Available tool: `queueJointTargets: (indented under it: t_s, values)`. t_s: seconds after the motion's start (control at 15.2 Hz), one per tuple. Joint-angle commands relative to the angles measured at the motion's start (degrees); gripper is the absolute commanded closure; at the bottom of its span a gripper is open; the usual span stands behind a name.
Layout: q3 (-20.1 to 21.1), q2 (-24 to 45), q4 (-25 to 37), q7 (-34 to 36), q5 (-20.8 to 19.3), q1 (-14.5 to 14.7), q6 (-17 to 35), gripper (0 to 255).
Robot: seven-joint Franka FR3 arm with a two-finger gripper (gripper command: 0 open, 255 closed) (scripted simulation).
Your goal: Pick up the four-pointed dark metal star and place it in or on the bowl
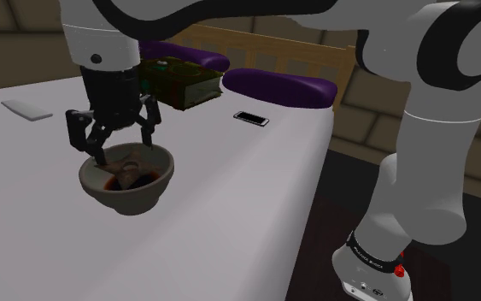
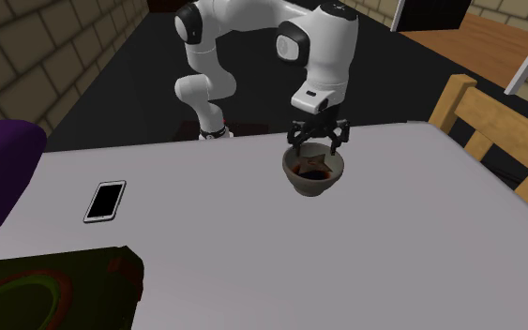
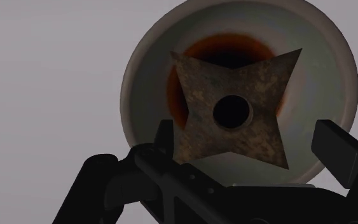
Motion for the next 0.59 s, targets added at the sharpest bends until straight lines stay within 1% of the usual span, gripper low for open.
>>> queueJointTargets:
  t_s: [0.0,0.07,0.53]
  values:
    - [0.08,0.12,3.39,-0.06,-0.03,0.2,-3.33,0]
    - [0.12,0.42,5.32,-0.03,-0.14,0.38,-4.98,0]
    - [0.11,0.42,5.32,-0.03,-0.14,0.38,-4.98,0]
